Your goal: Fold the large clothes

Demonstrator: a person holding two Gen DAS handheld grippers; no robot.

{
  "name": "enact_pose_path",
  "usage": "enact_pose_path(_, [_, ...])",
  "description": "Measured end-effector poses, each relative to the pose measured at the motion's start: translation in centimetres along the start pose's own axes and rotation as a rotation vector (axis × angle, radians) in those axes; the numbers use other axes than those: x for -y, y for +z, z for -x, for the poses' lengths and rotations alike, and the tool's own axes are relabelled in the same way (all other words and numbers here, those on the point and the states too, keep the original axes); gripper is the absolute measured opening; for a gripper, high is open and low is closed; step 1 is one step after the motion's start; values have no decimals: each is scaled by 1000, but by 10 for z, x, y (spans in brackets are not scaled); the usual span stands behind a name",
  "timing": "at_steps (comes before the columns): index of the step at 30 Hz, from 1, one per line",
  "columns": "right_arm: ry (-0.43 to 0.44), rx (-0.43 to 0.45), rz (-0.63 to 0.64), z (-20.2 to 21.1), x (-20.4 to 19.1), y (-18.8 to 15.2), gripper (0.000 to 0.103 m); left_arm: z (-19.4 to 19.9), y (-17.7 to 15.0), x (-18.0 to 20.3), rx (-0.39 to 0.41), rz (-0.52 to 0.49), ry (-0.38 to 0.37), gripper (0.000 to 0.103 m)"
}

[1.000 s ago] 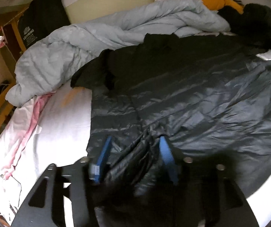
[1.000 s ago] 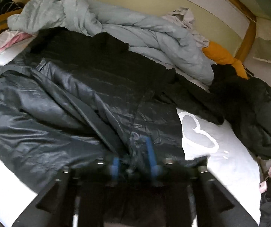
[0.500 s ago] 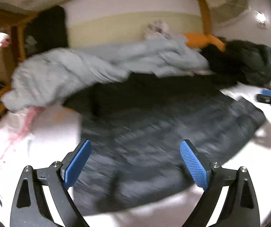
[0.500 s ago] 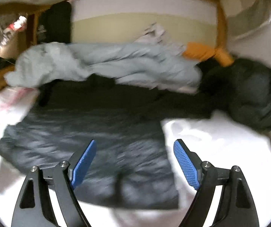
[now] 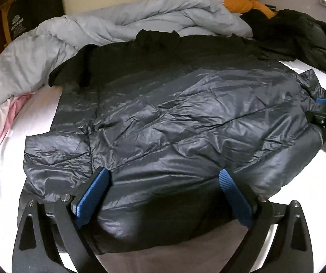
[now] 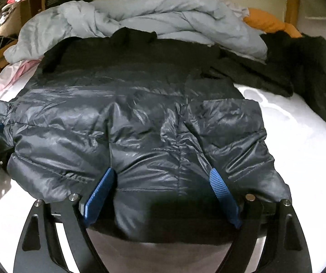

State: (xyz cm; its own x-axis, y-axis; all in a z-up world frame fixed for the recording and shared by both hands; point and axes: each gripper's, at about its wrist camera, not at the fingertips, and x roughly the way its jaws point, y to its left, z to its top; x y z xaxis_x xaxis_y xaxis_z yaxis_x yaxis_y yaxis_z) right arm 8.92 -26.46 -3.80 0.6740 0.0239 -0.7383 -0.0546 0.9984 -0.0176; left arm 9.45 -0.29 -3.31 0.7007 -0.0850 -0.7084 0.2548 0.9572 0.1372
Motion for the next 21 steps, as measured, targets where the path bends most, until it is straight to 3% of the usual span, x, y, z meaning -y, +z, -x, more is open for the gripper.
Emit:
enact_pose_path(4, [-13, 16, -7, 8, 3, 5, 87, 16, 4, -8, 47, 15, 12, 95])
enact_pose_path(7, [4, 96, -44, 33, 13, 8, 87, 44, 12, -26, 135, 65, 19, 95])
enact_pose_path(9, [-6, 121, -76, 41, 23, 13, 87, 55, 16, -43, 147, 116, 23, 95])
enact_pose_path(12, [-14, 77, -130, 33, 36, 15, 87, 44, 16, -66, 71, 172, 68, 95])
enact_pose_path(14, [-31, 39, -152, 22, 42, 13, 87, 23, 10, -75, -38, 186, 132, 93])
enact_pose_path(16, [-28, -6, -142, 7, 45, 10, 87, 5, 1, -80, -108, 189, 130, 93])
enact_pose_path(21, [-80, -16, -81, -3, 35, 4, 87, -7, -2, -85, -117, 212, 119, 94])
